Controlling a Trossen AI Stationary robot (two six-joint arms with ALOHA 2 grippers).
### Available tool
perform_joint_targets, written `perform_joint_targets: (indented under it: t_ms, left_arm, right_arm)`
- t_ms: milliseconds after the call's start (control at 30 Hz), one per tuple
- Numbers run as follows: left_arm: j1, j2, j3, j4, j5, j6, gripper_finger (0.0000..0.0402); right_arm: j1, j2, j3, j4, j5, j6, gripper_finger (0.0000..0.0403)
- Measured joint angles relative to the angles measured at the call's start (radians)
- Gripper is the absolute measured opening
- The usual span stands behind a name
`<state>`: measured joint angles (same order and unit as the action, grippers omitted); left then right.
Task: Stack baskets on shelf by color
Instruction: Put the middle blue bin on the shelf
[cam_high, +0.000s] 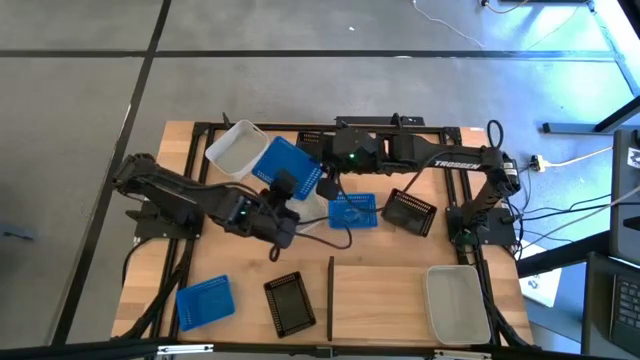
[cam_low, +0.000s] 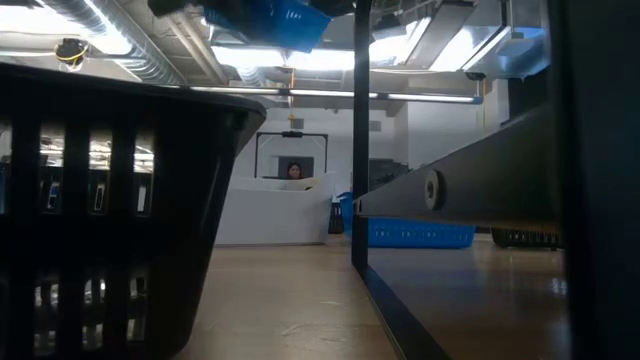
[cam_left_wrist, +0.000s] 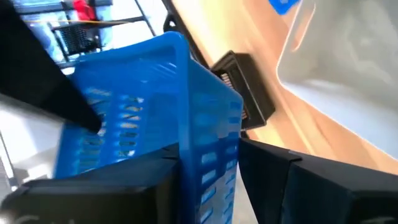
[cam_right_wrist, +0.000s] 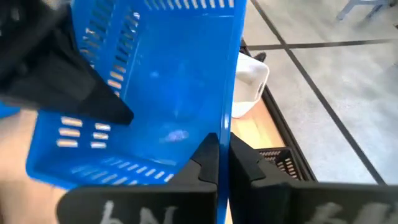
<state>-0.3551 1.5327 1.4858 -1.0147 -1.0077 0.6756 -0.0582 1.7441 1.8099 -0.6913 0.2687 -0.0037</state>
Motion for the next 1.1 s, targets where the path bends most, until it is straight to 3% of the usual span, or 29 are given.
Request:
perform_joint_targets:
  t_ms: [167,367,700,900,1100]
  left_arm:
    - [-0.002,-0.022,0.001,0.039,0.033,0.007,0.0102]
    - [0.030,-0.049,0.003,0.120,0.222,-0.019,0.0102]
    - [0.106,-0.045,0.004,0.145,0.399,-0.128,0.0101]
    - [0.081,-0.070,0.001,0.138,0.367,-0.197,0.0101]
    - [0.019,-0.148,0.001,0.135,0.225,-0.309,0.0101]
  right_arm:
    - [-0.002,-0.018,0.000,-0.005,-0.039,0.000,0.0003]
    - [-0.002,-0.009,-0.003,-0.027,-0.030,-0.021,0.0003]
    - [-0.002,-0.009,-0.004,-0.074,0.153,-0.110,0.0003]
    - [-0.004,-0.032,-0.004,-0.171,0.249,-0.053,0.0002]
    - [0.028,-0.110,-0.003,-0.302,0.325,0.096,0.0002]
